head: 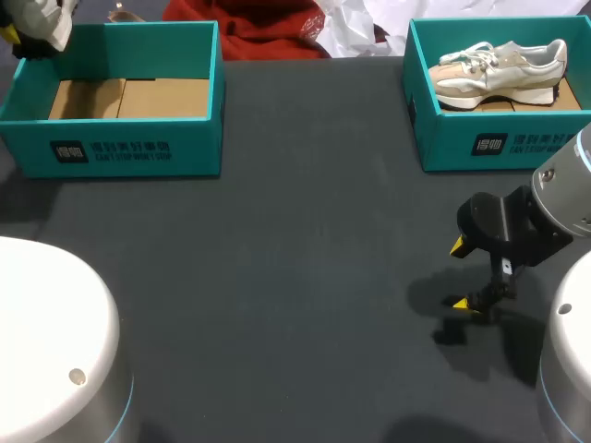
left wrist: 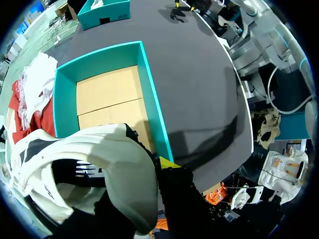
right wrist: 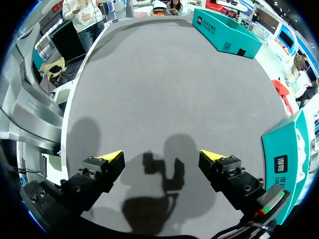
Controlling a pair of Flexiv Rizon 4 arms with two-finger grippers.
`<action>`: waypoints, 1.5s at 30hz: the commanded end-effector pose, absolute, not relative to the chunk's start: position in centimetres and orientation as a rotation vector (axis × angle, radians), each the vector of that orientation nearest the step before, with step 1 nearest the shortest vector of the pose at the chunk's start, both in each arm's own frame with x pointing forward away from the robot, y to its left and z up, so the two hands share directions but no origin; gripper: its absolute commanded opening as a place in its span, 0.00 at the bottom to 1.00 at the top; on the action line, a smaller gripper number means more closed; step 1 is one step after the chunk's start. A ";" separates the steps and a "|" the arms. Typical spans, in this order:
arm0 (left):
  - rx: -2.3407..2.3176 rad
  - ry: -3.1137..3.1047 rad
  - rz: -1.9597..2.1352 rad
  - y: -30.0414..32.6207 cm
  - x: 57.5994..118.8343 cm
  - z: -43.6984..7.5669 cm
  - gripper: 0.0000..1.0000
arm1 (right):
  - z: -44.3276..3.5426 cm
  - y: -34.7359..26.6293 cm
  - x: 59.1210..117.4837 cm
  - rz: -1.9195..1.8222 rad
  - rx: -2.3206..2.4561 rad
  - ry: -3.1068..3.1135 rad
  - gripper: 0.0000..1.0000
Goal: Take the shoe out of the shoebox, open the shoe tongue, remove and reinsert the insole, then place the shoe into the shoebox
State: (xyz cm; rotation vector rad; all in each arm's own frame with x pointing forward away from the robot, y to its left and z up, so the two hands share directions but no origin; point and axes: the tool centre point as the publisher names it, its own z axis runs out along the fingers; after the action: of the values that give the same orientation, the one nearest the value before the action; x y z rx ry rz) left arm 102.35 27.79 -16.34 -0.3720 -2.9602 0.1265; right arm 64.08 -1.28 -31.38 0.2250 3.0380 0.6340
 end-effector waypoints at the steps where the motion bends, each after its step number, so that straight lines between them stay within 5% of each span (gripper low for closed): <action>1: -0.549 -2.860 0.129 28.6 103.7 -16.5 0.00 | -31.4 -1.2 63.9 0.631 0.226 3.036 1.00; 11: -1.213 -2.819 -0.111 28.8 102.3 -16.2 0.00 | -31.4 -1.2 63.9 0.631 0.226 3.036 1.00; 23: -1.213 -2.819 -0.111 28.8 102.3 -16.2 0.00 | -31.4 -1.2 63.9 0.631 0.226 3.036 1.00; 45: -2.176 -2.239 -0.203 31.4 104.1 -17.0 0.00 | -31.4 -1.2 63.9 0.631 0.226 3.036 1.00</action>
State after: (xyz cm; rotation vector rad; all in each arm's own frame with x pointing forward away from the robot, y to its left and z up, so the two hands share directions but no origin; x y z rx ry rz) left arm 104.93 31.39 -16.93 -2.0825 -2.3029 -0.1494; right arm 64.08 -1.29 -31.38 0.2251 3.0379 0.6340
